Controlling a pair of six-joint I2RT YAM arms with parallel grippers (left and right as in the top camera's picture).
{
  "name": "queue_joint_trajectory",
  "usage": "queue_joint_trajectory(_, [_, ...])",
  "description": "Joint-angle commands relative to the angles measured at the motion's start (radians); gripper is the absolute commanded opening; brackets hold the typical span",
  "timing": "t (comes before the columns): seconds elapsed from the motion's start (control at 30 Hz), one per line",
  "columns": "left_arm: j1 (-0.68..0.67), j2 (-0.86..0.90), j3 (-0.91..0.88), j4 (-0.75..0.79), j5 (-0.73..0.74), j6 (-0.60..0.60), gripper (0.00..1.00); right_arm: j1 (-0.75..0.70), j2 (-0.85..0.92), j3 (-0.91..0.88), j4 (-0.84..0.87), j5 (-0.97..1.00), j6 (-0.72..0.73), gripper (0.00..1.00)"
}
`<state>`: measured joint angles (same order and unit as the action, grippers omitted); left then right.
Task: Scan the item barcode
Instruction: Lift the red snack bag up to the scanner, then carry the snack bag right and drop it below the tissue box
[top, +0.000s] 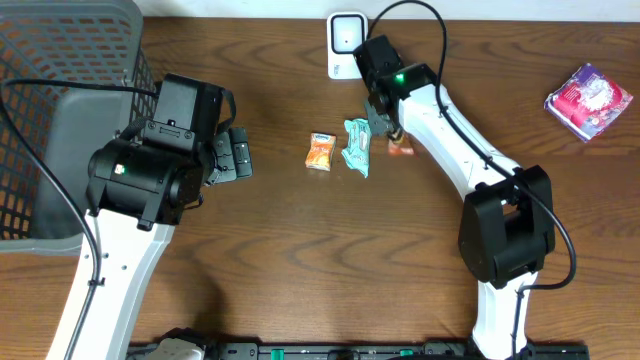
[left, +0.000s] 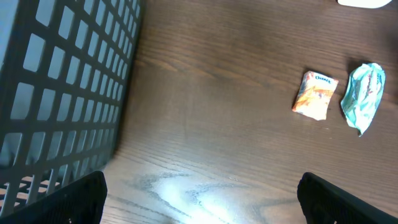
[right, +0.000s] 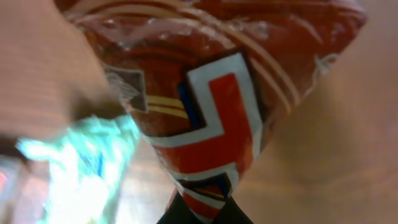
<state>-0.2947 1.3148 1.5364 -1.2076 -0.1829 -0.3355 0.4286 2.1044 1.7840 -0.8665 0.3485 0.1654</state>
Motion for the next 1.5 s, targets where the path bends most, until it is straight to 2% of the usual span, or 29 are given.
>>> queue_joint_trajectory(0.0, [0.004, -0.002, 0.004, -0.004, -0.009, 0.010, 0.98, 0.002, -0.023, 0.072, 0.128, -0.015, -0.118, 0.01])
queue_joint_trajectory(0.07, [0.004, -0.002, 0.004, -0.004, -0.009, 0.010, 0.98, 0.005, -0.023, 0.072, 0.263, -0.048, -0.174, 0.01])
queue_joint_trajectory(0.2, [0.004, -0.002, 0.004, -0.004, -0.009, 0.010, 0.98, 0.005, -0.010, 0.072, 0.480, -0.071, -0.174, 0.01])
queue_joint_trajectory(0.33, [0.004, -0.002, 0.004, -0.004, -0.009, 0.010, 0.98, 0.005, 0.013, 0.072, 0.613, -0.075, -0.127, 0.01])
queue_joint_trajectory(0.6, [0.004, -0.002, 0.004, -0.004, -0.009, 0.010, 0.98, -0.002, 0.059, 0.072, 0.701, -0.122, 0.023, 0.01])
queue_joint_trajectory(0.7, [0.004, -0.002, 0.004, -0.004, -0.009, 0.010, 0.98, -0.020, 0.055, 0.074, 0.733, -0.115, 0.032, 0.01])
queue_joint_trajectory(0.87, [0.004, -0.002, 0.004, -0.004, -0.009, 0.010, 0.98, -0.113, 0.003, 0.086, 0.620, 0.090, 0.082, 0.01])
queue_joint_trajectory(1.13, [0.004, -0.002, 0.004, -0.004, -0.009, 0.010, 0.98, -0.402, -0.023, 0.084, 0.251, 0.178, 0.082, 0.02])
queue_joint_trajectory(1.27, [0.004, -0.002, 0.004, -0.004, -0.009, 0.010, 0.98, -0.564, -0.023, 0.084, 0.128, 0.153, 0.082, 0.01])
queue_joint_trajectory(1.4, [0.004, -0.002, 0.004, -0.004, -0.009, 0.010, 0.98, -0.692, -0.023, 0.076, 0.072, -0.004, 0.081, 0.02])
queue_joint_trajectory(1.43, [0.004, -0.002, 0.004, -0.004, -0.009, 0.010, 0.98, -0.722, -0.023, 0.071, 0.071, -0.065, 0.081, 0.12])
queue_joint_trajectory(1.47, [0.004, -0.002, 0.004, -0.004, -0.009, 0.010, 0.98, -0.749, -0.022, 0.067, 0.071, -0.126, 0.081, 0.33])
